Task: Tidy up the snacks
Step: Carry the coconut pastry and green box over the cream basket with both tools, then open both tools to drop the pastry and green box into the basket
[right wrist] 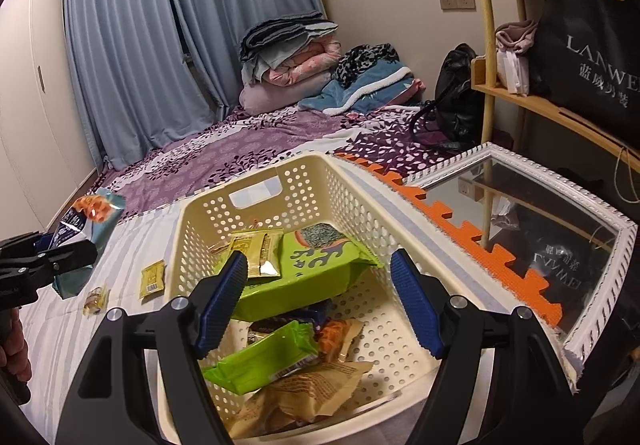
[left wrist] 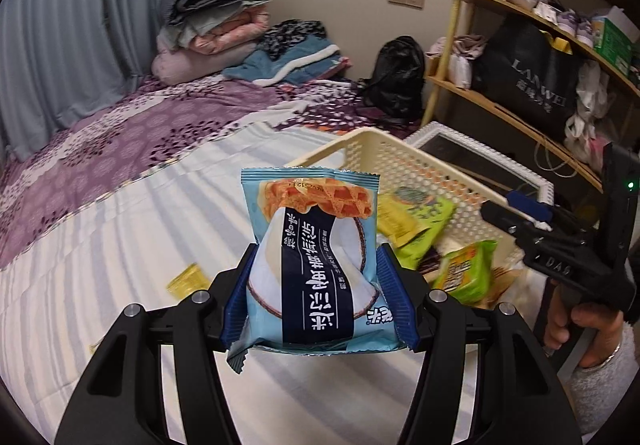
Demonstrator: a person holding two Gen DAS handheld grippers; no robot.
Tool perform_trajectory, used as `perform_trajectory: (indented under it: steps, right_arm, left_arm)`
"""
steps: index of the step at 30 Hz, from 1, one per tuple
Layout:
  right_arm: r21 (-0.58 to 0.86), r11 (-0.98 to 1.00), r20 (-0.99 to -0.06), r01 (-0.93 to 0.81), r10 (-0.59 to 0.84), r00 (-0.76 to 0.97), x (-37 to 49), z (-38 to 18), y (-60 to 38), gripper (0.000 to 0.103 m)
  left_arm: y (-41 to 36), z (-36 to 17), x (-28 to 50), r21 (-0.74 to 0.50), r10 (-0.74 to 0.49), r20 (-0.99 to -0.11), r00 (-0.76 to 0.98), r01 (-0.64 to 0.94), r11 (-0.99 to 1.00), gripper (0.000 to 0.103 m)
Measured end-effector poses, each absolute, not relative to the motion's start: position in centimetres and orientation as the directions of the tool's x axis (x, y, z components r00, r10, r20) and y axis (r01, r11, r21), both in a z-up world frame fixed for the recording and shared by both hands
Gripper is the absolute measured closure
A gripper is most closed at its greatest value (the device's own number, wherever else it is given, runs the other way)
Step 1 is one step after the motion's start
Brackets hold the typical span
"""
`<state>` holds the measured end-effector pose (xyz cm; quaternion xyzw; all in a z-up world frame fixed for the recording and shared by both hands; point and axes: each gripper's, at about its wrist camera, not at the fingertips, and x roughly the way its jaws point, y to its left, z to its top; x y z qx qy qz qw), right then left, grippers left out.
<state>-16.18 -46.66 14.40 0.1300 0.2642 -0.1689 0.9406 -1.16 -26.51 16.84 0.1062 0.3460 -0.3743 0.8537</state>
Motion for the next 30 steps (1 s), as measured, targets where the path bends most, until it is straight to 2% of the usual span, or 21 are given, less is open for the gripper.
perform_trajectory:
  steps: [14,15,16,17,19,23,30]
  right_arm:
    - [0.188,0.895,-0.548,0.405,-0.246,0.799,-17.2,13.8,-48.3,0.028]
    - [0.189,0.895,-0.550,0.404,-0.244,0.799,-17.2,13.8,-48.3,0.028]
    - [0.189,0.895,-0.551,0.403,-0.243,0.798,-17.2,13.7,-48.3,0.028]
    - [0.190,0.896,-0.552,0.402,-0.241,0.798,-17.2,13.7,-48.4,0.028]
    - [0.195,0.894,-0.551,0.402,-0.240,0.799,-17.3,13.7,-48.5,0.028]
    - [0.205,0.886,-0.549,0.416,-0.248,0.798,-17.6,13.7,-48.8,0.024]
    - [0.206,0.894,-0.550,0.397,-0.230,0.803,-16.9,14.1,-48.3,0.022]
  left_arm:
    - [-35.5,17.1,-0.5,-0.129,-0.648,-0.659,0.381,0.792,0.596,0.040]
    - [-35.9,17.2,-0.2,-0.129,-0.655,-0.654,0.379,0.796,0.591,0.029]
    - [-36.3,17.4,0.1,-0.123,-0.661,-0.643,0.386,0.801,0.586,0.013]
    - [-36.6,17.6,0.3,-0.107,-0.663,-0.629,0.406,0.799,0.591,0.007]
    - [-36.8,17.8,0.8,-0.083,-0.656,-0.619,0.432,0.795,0.602,0.006]
    - [-35.7,17.0,1.7,-0.111,-0.636,-0.649,0.417,0.776,0.621,0.006]
    - [-34.4,15.8,2.1,-0.103,-0.594,-0.683,0.426,0.748,0.656,0.006]
